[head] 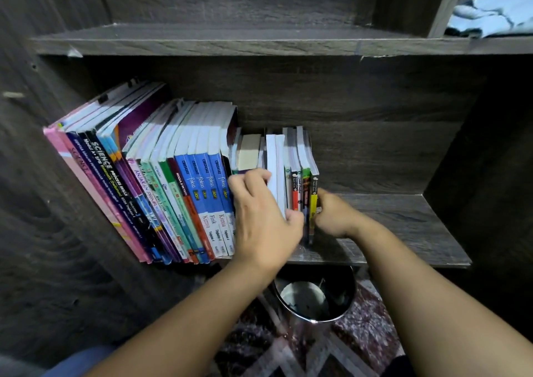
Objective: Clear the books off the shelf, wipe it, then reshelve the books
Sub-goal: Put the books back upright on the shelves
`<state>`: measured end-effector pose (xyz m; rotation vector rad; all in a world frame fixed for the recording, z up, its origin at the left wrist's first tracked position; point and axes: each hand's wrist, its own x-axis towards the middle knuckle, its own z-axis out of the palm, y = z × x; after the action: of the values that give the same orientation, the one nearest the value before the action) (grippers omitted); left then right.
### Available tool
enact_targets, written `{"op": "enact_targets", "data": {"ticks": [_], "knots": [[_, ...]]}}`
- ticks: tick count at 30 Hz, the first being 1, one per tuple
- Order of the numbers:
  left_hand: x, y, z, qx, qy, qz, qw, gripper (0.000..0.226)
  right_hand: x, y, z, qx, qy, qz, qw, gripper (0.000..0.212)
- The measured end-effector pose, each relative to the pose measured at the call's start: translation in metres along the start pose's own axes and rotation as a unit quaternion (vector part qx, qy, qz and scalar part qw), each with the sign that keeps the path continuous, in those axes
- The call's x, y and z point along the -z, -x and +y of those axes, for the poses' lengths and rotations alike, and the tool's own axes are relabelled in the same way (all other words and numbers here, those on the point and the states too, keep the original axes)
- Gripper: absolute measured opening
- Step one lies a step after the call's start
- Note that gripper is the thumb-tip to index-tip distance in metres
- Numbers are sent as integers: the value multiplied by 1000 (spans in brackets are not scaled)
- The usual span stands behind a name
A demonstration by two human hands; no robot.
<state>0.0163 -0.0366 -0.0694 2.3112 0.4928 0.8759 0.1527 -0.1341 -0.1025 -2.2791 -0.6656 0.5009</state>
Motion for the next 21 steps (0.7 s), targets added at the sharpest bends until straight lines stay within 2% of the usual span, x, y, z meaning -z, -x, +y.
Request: {"op": "enact_targets", "data": {"ticks": [6,8,11,14,18,21], "knots": [[-7,1,12,85,-26,-110,990,96,-4,-4,0,-13,12,5,1000,58],[-5,0,13,82,-68,-134,985,109,-5,-4,1,-14,15,5,1000,59],[5,-3,15,64,-115,-151,980,110,-6,0,-2,10,10,22,1000,55],[13,-6,20,51,-163,-171,970,105,-6,6,-11,62,-28,70,995,57],[24,-9,22,58,-152,-211,964,102,-13,11,-18,118,-52,164,978,95],[46,-9,23,47,-139,-227,963,97,-17,19,-30,190,17,237,953,99]]}}
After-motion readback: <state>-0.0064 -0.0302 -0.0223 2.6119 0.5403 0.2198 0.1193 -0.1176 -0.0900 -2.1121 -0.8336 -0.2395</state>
